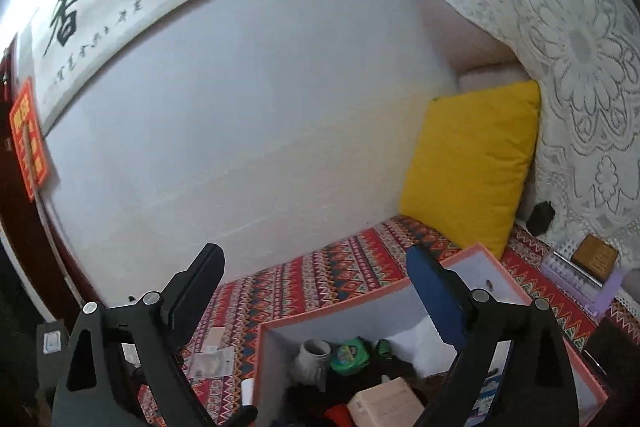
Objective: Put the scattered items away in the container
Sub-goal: 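Carry the grey cup and brown tassel into the pink box and release them, then grasp the clear bag with the left tool while the right tool grasps the white bottle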
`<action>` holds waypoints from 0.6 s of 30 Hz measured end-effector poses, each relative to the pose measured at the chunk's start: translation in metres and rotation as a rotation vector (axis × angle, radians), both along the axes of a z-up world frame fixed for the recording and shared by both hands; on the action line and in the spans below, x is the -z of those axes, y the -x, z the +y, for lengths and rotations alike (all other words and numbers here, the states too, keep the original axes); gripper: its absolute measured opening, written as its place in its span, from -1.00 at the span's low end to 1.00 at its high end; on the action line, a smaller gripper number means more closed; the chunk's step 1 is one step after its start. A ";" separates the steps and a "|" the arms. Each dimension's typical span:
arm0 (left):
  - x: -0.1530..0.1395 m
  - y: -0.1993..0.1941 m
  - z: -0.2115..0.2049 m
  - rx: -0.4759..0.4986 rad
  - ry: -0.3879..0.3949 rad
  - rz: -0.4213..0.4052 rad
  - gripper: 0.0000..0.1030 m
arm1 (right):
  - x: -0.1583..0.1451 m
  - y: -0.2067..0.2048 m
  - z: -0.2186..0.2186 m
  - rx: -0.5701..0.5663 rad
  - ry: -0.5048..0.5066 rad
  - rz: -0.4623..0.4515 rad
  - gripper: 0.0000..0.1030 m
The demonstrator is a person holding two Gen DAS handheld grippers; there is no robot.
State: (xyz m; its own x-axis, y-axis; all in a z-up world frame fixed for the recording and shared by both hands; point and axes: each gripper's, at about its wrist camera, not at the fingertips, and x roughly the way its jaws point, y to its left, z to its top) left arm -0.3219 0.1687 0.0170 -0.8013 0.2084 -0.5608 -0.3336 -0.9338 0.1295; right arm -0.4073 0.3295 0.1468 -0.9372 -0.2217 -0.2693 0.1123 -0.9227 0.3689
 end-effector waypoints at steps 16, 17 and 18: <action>0.002 -0.078 -0.124 -0.184 -0.061 0.002 0.90 | -0.007 -0.075 -0.152 -0.136 -0.220 -0.008 0.85; 0.008 -0.087 -0.144 -0.215 -0.059 -0.004 0.90 | -0.002 -0.080 -0.166 -0.153 -0.246 -0.011 0.85; 0.014 -0.095 -0.164 -0.245 -0.058 -0.010 0.90 | 0.005 -0.084 -0.179 -0.167 -0.266 -0.020 0.85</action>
State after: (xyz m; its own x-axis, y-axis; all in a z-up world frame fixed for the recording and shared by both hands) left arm -0.2265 0.0050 0.0026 -0.8264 0.0409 -0.5615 -0.0973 -0.9927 0.0709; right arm -0.3232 0.1501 0.1421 -0.8877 -0.2911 -0.3568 0.2652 -0.9566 0.1208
